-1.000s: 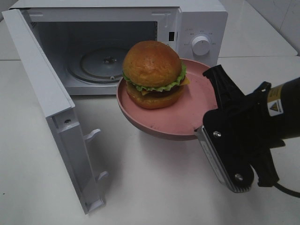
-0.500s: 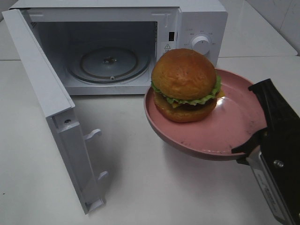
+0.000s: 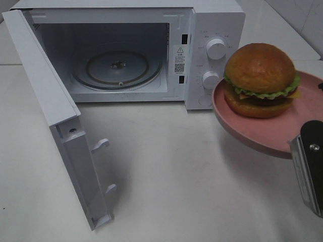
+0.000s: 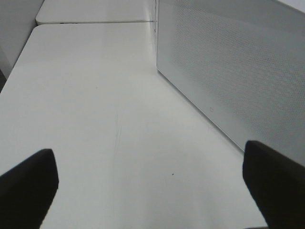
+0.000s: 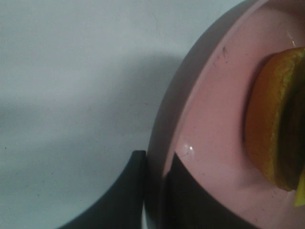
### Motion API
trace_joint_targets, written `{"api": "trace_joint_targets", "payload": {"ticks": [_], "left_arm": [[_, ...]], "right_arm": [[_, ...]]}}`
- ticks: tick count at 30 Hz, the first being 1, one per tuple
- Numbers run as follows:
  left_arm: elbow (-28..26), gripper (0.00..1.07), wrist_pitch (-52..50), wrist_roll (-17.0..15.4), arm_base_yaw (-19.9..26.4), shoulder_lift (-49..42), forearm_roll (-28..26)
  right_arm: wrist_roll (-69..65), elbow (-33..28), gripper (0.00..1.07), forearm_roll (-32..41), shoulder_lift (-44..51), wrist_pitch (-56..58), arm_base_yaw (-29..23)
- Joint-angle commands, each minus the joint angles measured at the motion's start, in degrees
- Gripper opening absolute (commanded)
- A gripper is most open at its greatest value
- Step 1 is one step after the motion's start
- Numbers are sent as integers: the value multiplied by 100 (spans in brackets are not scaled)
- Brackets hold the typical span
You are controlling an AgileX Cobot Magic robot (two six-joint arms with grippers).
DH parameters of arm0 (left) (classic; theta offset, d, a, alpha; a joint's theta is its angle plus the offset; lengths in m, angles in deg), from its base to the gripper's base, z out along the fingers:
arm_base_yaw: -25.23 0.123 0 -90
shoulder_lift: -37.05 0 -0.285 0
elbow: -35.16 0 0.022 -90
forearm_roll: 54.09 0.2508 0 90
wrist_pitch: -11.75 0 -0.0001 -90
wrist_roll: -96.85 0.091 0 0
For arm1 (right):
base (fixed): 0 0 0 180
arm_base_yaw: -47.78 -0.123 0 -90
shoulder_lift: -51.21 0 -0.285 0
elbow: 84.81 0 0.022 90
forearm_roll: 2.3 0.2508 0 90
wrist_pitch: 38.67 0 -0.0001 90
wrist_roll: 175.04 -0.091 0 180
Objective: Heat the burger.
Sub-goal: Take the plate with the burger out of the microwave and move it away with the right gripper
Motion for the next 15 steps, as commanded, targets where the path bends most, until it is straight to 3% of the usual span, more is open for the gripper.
{"api": "trace_joint_targets", "payload": {"ticks": [1, 15], "left_arm": [[17, 100, -23, -46, 6, -115, -34], [17, 100, -23, -46, 6, -115, -34]], "right_arm": [[-894, 46, 0, -596, 92, -69, 17], [-2384, 40, 0, -1037, 92, 940, 17]]}}
